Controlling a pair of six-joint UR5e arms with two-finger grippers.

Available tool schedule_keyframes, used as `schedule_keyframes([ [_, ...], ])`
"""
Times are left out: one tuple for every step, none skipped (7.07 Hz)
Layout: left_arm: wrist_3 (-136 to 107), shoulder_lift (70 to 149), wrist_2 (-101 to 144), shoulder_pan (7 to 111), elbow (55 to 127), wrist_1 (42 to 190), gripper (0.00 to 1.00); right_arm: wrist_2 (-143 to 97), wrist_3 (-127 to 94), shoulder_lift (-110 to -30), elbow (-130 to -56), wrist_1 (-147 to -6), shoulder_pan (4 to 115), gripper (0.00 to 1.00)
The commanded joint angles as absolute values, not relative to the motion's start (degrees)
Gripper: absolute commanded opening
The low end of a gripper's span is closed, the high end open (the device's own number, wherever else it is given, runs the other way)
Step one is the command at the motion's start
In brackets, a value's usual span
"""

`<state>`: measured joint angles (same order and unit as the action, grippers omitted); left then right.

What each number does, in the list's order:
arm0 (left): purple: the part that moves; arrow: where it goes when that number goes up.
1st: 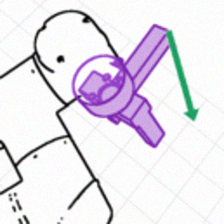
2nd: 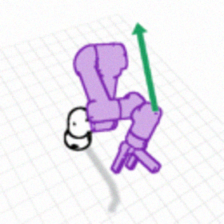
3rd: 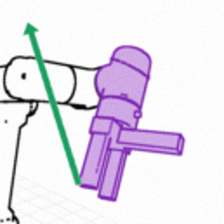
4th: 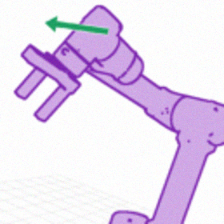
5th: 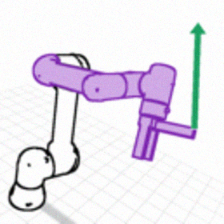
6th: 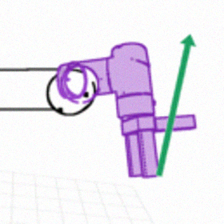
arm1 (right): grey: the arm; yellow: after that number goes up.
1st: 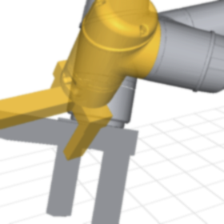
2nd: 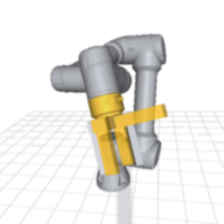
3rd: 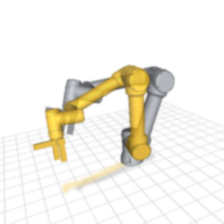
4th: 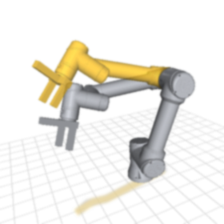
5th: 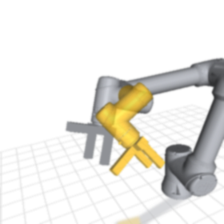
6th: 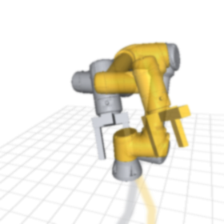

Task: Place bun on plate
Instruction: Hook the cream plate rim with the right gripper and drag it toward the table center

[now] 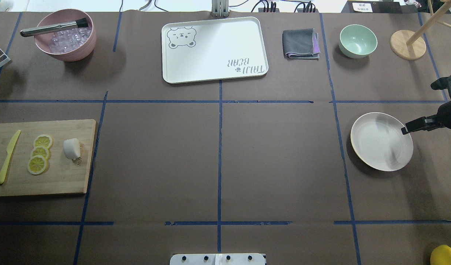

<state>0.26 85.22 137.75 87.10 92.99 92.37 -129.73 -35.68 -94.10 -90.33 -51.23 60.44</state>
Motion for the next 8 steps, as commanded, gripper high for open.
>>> schedule_keyframes([
  [0.26, 85.17, 137.72, 87.10, 92.90, 92.37, 1.00, -128.76, -37.79, -94.04, -88.16, -47.64, 58.27, 0.84],
  [0.26, 85.17, 137.72, 87.10, 92.81, 92.46, 1.00, -128.76, -37.71, -94.13, -88.15, -47.64, 58.18, 0.61],
  [0.26, 85.25, 137.72, 87.10, 92.81, 92.46, 1.00, -128.93, -37.79, -94.13, -88.15, -47.64, 58.18, 0.34],
  [0.26, 85.17, 137.72, 87.10, 92.81, 92.46, 1.00, -128.94, -37.71, -94.04, -88.24, -47.64, 58.18, 0.18],
  [0.26, 85.17, 137.72, 87.10, 92.81, 92.46, 1.00, -128.94, -37.71, -94.04, -88.24, -47.55, 58.27, 0.07],
  [0.26, 85.25, 137.72, 87.10, 92.81, 92.46, 1.00, -128.85, -37.71, -93.69, -88.68, -47.55, 58.18, 0.03],
  [0.18, 85.25, 137.81, 87.10, 92.90, 92.46, 1.00, -128.93, -37.27, -93.00, -90.86, -46.85, 58.10, 0.03],
  [0.18, 85.17, 137.81, 87.10, 92.99, 92.46, 1.00, -129.46, -37.70, -90.47, -92.88, -46.41, 58.10, 0.03],
])
